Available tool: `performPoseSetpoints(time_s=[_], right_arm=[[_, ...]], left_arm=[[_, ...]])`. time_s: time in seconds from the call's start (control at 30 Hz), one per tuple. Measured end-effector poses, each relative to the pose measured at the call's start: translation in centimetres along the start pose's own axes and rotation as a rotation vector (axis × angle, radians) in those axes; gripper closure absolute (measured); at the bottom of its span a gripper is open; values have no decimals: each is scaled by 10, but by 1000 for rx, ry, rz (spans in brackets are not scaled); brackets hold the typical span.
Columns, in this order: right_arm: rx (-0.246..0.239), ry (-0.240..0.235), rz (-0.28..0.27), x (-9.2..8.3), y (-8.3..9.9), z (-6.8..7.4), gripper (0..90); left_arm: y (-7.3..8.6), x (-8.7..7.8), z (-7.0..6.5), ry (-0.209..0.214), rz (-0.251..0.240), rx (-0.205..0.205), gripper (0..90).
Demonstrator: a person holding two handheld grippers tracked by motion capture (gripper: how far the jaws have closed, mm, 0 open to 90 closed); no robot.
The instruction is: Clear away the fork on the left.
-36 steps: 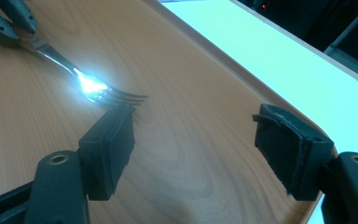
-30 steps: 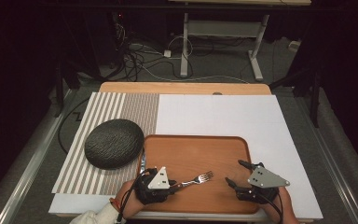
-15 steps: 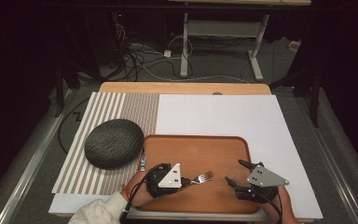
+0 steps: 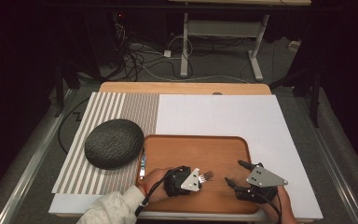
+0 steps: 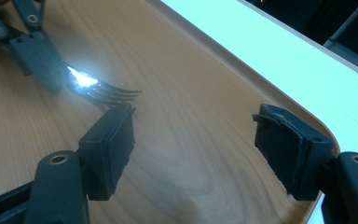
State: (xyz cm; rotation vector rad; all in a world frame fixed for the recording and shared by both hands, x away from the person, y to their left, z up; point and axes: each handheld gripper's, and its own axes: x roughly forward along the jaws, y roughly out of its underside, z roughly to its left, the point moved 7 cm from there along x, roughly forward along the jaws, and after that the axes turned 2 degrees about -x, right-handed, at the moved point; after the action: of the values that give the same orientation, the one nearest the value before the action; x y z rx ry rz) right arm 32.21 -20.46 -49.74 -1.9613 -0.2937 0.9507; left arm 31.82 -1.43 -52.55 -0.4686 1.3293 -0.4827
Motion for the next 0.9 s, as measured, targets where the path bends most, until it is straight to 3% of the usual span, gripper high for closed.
performPoseSetpoints(time_s=[0.2, 0.5, 0.9], right_arm=[[1, 3, 3, -1, 1, 0, 290], [-9, -4, 1, 0, 0, 1, 290], [-23, -14, 5, 0, -2, 7, 290]], left_arm=[[12, -8, 10, -48, 39, -12, 868], [40, -24, 24, -109, 64, -76, 868], [75, -46, 35, -159, 84, -158, 868]])
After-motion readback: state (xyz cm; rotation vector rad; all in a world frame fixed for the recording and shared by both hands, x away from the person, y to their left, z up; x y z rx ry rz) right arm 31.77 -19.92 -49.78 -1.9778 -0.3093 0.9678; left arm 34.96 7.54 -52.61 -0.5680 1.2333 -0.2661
